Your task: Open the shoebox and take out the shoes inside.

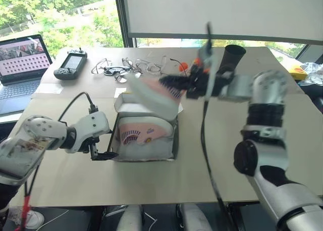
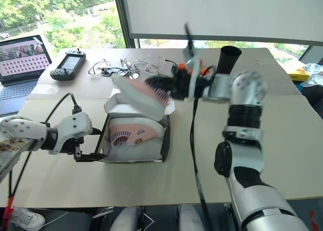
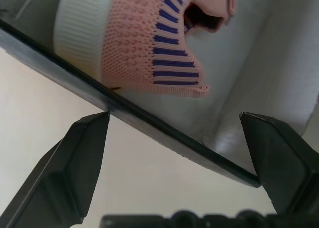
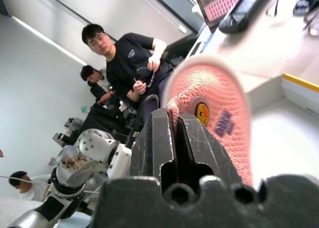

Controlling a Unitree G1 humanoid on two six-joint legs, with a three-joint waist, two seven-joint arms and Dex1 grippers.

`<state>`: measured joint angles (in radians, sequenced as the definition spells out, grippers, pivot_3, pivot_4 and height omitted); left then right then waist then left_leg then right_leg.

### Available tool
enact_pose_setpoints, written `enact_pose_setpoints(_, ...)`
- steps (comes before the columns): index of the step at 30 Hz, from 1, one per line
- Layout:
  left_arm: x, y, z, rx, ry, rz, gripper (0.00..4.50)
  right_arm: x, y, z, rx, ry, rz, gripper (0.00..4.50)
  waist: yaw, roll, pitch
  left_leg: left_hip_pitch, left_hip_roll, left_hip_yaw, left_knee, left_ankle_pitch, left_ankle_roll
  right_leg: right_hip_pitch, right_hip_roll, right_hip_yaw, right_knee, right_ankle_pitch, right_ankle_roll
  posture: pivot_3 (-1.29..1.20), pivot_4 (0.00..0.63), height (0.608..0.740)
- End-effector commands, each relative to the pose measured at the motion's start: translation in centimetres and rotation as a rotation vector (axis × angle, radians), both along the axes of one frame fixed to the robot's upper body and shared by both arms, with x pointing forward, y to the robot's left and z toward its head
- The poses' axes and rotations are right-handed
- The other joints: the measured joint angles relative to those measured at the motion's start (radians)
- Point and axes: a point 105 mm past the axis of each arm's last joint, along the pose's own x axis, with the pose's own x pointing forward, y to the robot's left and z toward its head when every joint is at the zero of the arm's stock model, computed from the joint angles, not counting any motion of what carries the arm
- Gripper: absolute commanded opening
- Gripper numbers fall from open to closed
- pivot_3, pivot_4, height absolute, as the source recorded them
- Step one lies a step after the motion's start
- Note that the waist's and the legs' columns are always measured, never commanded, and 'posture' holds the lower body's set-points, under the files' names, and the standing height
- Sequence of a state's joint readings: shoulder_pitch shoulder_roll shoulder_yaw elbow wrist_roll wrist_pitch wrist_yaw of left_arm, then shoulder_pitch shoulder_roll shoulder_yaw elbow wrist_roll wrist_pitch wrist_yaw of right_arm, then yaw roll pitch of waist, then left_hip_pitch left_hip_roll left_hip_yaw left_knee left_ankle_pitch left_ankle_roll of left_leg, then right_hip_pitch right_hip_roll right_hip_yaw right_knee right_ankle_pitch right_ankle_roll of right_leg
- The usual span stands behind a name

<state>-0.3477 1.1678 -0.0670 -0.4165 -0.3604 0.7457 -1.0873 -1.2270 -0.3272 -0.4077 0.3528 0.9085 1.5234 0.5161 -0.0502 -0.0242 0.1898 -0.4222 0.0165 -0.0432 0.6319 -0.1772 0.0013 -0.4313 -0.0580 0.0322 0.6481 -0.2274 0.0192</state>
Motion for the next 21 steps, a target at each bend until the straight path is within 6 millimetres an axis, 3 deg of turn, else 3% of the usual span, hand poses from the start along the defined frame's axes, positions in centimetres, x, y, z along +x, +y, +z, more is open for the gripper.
enact_pose_setpoints(1,0.2,-0.3,0.2,0.005,-0.008,-0.023,4.5,-0.9,-0.9,1.4,0.031,-0.042,0.01,0.09,-0.006,0.0,0.0,0.001,0.0,0.001,0.0,0.0,0.0,0.0,0.0,0.001,0.001,0.0,0.0,0.0,0.15,0.74)
enact_pose_setpoints(4,0.5,-0.6,0.2,0.003,-0.018,-0.037,4.5,-0.7,-2.0,1.7,0.028,-0.066,-0.038,0.09,-0.004,0.0,0.0,0.001,0.0,0.002,0.0,0.0,0.0,0.0,0.0,0.003,0.001,0.0,0.0,0.0,0.15,0.74)
enact_pose_setpoints(7,1.4,-1.0,1.6,-0.048,-0.065,-0.035,4.5,-0.4,-4.6,2.3,0.005,-0.124,-0.149,0.09,0.006,0.0,0.0,-0.001,-0.001,0.003,0.0,0.0,0.0,-0.001,-0.001,0.003,0.0,0.0,0.0,0.0,0.15,0.74)
enact_pose_setpoints(12,1.7,-3.8,7.4,-0.363,-0.114,-0.087,4.5,-0.6,-9.3,3.4,-0.071,-0.24,-0.319,0.09,0.021,-0.001,0.001,-0.004,-0.002,0.003,0.003,0.0,0.0,-0.002,-0.002,0.003,-0.001,0.0,0.001,0.0,0.15,0.74)
enact_pose_setpoints(14,1.4,-4.7,9.9,-0.47,-0.124,-0.132,4.5,0.1,-11.7,2.7,-0.207,-0.316,-0.446,0.09,0.02,-0.001,0.001,-0.005,-0.002,0.004,0.004,0.0,0.0,-0.002,-0.002,0.003,-0.001,0.0,0.001,0.0,0.15,0.74)
enact_pose_setpoints(16,0.7,-5.3,11.7,-0.535,-0.127,-0.184,4.5,1.3,-14.8,0.7,-0.424,-0.378,-0.593,0.09,0.018,-0.001,0.001,-0.004,-0.002,0.004,0.004,0.0,0.001,-0.002,-0.002,0.003,-0.002,0.0,0.002,0.0,0.15,0.74)
enact_pose_setpoints(18,0.4,-5.4,12.4,-0.556,-0.119,-0.203,4.5,2.4,-17.9,-2.2,-0.68,-0.427,-0.687,0.09,0.011,-0.001,0.001,-0.003,-0.002,0.005,0.004,-0.001,0.001,-0.001,-0.002,0.005,-0.002,-0.002,0.005,0.0,0.15,0.74)
enact_pose_setpoints(21,0.3,-5.4,12.6,-0.555,-0.113,-0.204,4.5,3.3,-20.7,-5.6,-0.957,-0.463,-0.723,0.09,-0.005,-0.001,0.001,0.0,-0.002,0.01,0.003,-0.001,0.001,-0.001,-0.002,0.01,0.0,-0.003,0.008,0.0,0.15,0.74)
